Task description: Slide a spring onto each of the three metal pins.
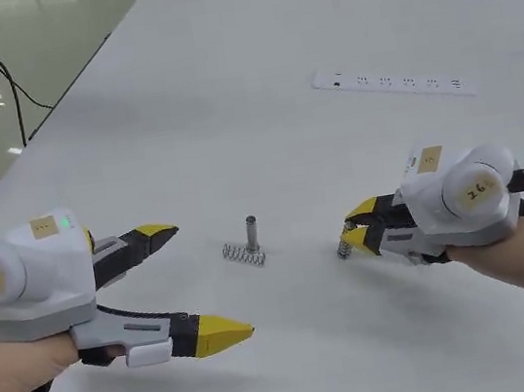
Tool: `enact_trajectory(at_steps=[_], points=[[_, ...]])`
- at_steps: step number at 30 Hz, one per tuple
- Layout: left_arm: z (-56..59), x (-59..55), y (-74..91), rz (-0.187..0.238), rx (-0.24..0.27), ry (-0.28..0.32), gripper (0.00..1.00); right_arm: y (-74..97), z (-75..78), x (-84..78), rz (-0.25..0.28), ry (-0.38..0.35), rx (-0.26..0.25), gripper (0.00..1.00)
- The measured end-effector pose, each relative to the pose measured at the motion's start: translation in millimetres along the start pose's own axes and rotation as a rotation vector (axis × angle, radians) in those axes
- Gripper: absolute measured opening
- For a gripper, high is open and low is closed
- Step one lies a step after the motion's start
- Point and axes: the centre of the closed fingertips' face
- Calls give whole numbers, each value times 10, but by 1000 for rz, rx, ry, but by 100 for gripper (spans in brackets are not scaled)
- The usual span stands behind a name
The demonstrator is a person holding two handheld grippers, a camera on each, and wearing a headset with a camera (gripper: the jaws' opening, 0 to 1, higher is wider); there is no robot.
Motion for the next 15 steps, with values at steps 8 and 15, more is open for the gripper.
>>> enact_trajectory(at_steps=[8, 15], points=[[3, 16, -2, 0, 0, -1, 98, 44, 11, 64, 31, -37, -9, 14], [-10, 43, 5, 1, 2, -5, 98, 156, 20, 162, 118, -194, -12, 14]])
Point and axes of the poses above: the centre of the closed fingertips' face, and the gripper's own axes: y roughly backward along the fingers, z roughly to its right, x roughly out of its top
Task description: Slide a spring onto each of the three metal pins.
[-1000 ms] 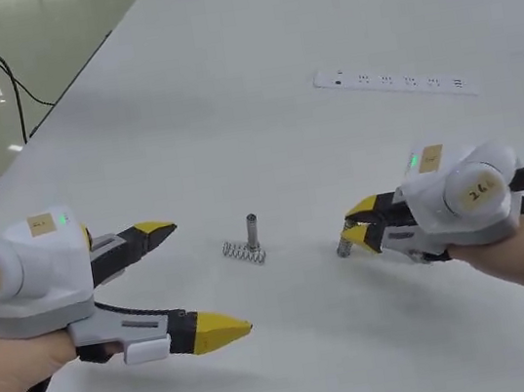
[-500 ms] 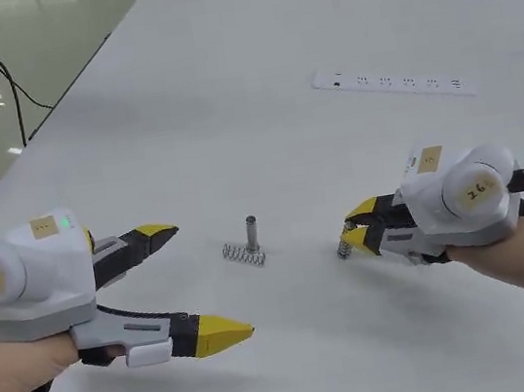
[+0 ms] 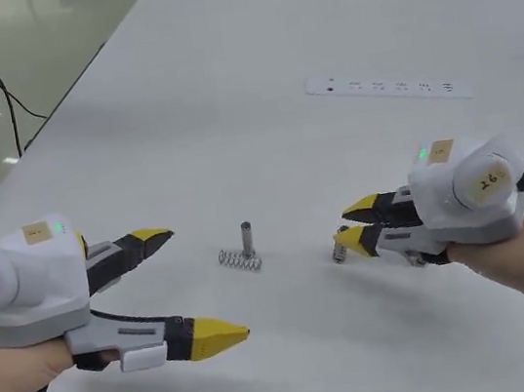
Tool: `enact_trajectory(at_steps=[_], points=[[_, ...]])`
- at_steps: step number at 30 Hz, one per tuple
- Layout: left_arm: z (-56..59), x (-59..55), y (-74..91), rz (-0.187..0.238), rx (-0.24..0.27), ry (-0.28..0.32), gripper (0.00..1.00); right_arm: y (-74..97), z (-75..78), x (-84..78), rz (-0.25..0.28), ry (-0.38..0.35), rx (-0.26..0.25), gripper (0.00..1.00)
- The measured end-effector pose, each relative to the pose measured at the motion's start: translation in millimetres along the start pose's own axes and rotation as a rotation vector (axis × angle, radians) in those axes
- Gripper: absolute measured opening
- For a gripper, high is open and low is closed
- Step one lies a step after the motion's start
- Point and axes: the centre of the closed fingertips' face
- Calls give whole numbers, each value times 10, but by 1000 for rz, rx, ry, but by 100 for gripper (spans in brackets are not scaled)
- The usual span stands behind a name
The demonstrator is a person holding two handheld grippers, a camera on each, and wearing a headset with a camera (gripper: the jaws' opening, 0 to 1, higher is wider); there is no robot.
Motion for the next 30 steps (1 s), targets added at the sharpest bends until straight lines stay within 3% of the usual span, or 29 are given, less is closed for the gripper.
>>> enact_trajectory(at_steps=[4, 12, 18, 30], points=[[6, 6, 0, -3, 0, -2, 98, 77, 12, 74, 55, -72, -7, 15], [17, 11, 2, -8, -2, -3, 98, 184, -61, 93, 85, -107, 4, 16], [21, 19, 6, -13, -3, -5, 98, 281, -92, 180, 150, -174, 3, 15], [29, 39, 4, -7, -5, -1, 98, 349, -199, 62, 143, -185, 9, 15]])
Point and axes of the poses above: the centre of the closed fingertips' face, and the gripper's own axes: y roughly backward along the fingers, z roughly to its right, x roughly out of its top
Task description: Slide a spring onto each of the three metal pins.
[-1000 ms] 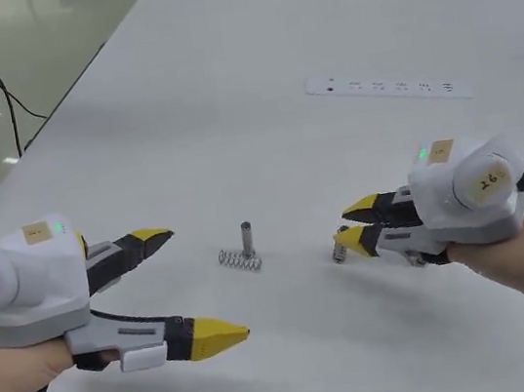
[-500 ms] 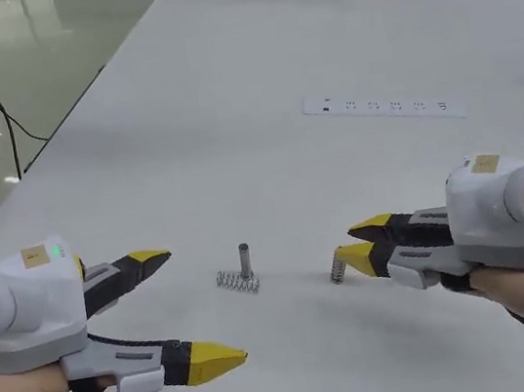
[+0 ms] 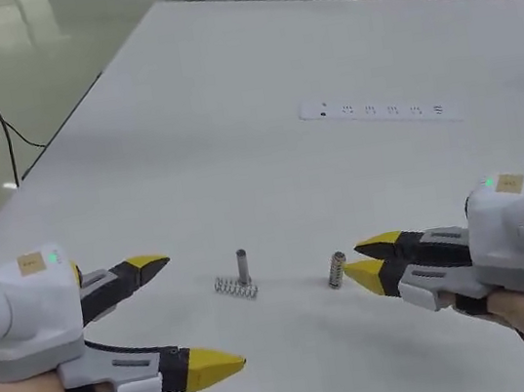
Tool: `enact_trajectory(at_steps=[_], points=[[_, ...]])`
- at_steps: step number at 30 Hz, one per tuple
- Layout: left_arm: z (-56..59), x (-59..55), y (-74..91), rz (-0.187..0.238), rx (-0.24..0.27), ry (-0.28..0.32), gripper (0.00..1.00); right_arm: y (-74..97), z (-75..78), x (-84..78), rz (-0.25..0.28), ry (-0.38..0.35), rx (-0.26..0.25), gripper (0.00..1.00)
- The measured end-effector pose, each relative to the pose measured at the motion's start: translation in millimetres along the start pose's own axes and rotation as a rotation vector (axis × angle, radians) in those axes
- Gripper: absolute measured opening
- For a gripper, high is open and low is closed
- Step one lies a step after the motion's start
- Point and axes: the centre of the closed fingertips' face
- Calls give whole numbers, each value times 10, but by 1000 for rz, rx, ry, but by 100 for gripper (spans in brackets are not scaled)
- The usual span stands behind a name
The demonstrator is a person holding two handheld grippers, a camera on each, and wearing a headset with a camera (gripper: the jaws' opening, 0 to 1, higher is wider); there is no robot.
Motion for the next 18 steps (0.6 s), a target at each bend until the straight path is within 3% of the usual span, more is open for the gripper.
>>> enact_trajectory(at_steps=[18], points=[[14, -24, 21, -3, 4, -8, 98, 80, -107, -234, -17, -31, 2, 15]])
Point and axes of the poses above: the centre of the closed fingertips' face, and the gripper's own axes: y roughly backward along the fingers, z roughly to its right, x roughly out of its top
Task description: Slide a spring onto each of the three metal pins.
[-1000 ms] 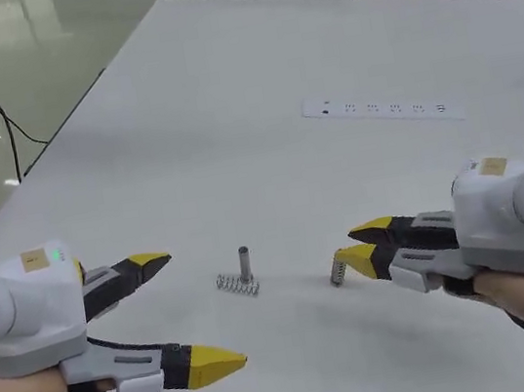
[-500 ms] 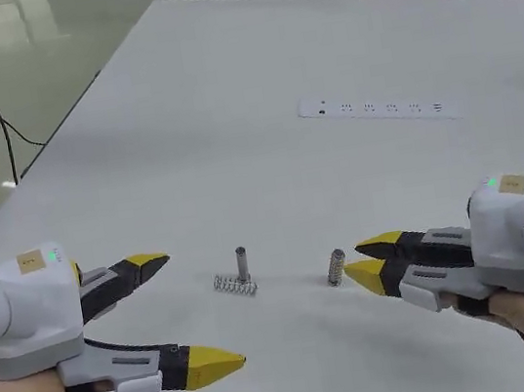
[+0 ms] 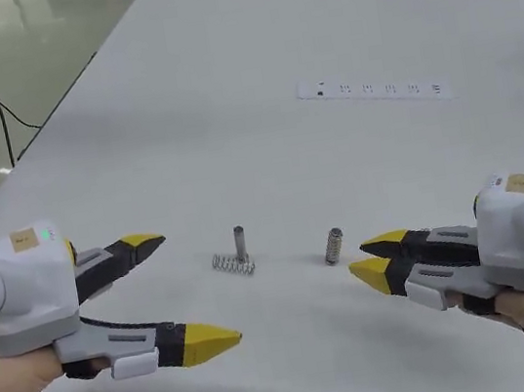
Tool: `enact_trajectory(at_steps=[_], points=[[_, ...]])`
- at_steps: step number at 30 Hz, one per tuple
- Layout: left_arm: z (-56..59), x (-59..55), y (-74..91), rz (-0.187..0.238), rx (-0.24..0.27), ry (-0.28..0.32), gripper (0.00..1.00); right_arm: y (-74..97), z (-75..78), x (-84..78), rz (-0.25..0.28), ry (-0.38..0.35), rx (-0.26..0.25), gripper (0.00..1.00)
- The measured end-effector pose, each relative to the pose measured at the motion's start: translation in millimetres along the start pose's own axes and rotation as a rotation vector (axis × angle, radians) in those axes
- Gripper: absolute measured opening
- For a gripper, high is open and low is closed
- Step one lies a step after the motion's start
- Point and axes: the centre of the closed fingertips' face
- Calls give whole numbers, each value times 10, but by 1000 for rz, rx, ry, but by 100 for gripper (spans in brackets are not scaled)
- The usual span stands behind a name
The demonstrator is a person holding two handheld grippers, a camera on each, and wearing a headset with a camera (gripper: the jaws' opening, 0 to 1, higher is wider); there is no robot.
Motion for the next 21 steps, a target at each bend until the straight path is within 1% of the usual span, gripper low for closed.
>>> enact_trajectory(at_steps=[2, 4, 11, 15, 21], points=[[6, 7, -6, 2, -2, 1, 98, 10, -4, -21, -6, -6, 0, 15], [3, 14, -13, 5, 0, 2, 98, 26, 8, -21, 5, -19, -7, 15], [14, 16, -14, 3, -1, 3, 98, 62, 53, -78, 2, -28, -32, 14], [-1, 10, 1, 3, 4, 6, 98, 45, 10, -136, -20, -10, -27, 14], [-10, -16, 7, -1, 7, 9, 98, -14, -63, -144, -29, 5, -9, 14]])
Point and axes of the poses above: the centre of the closed fingertips' face, and the gripper's own axes: y roughly backward along the fingers, z roughly to its right, x roughly out of its top
